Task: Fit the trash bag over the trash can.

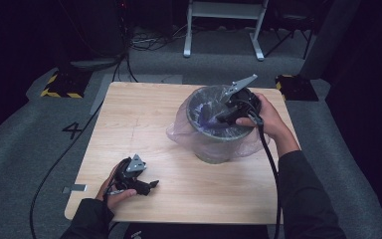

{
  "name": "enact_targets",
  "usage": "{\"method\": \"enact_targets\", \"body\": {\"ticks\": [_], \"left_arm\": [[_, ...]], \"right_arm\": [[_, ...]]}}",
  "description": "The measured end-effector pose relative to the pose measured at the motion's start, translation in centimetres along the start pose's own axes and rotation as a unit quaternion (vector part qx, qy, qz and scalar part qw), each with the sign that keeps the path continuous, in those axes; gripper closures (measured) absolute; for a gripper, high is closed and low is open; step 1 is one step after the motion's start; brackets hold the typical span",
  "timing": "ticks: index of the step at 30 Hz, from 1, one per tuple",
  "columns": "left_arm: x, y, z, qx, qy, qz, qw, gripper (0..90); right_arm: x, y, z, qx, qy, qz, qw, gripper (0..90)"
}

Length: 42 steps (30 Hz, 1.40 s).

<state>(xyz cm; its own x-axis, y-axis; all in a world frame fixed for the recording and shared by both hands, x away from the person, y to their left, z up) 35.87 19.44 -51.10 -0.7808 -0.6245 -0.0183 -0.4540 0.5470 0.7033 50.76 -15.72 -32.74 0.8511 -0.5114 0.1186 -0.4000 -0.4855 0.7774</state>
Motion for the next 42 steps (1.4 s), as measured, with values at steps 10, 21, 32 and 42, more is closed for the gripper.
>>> {"method": "enact_targets", "body": {"ticks": [10,21,32,42], "left_arm": [[0.0,0.0,0.0,0.000,0.000,0.000,1.0000,13.8],[0.0,0.0,0.0,0.000,0.000,0.000,1.0000,13.8],[0.0,0.0,0.0,0.000,0.000,0.000,1.0000,13.8],[0.0,0.0,0.0,0.000,0.000,0.000,1.0000,13.8]], "right_arm": [[-0.4,-1.1,-0.6,-0.072,0.026,0.015,0.9970,24.0],[-0.5,-1.5,-0.8,-0.099,0.037,0.023,0.9941,24.3],[-0.6,-1.5,-0.8,-0.102,0.035,0.026,0.9938,23.9],[-0.5,-1.0,-0.6,-0.069,0.027,0.024,0.9970,23.6]]}}
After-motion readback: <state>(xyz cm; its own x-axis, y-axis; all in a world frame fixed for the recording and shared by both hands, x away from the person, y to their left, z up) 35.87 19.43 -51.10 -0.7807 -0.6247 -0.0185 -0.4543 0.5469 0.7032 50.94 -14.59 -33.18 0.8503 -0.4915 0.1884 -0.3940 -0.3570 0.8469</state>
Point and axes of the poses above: each handheld gripper's, and its own axes: y roughly backward along the jaws, z roughly out of its underside, x roughly to its right, the point moved 1 cm from there along -y, roughly forward along the jaws, and after that the axes turned 2 degrees about -y, right-handed, at the moved point
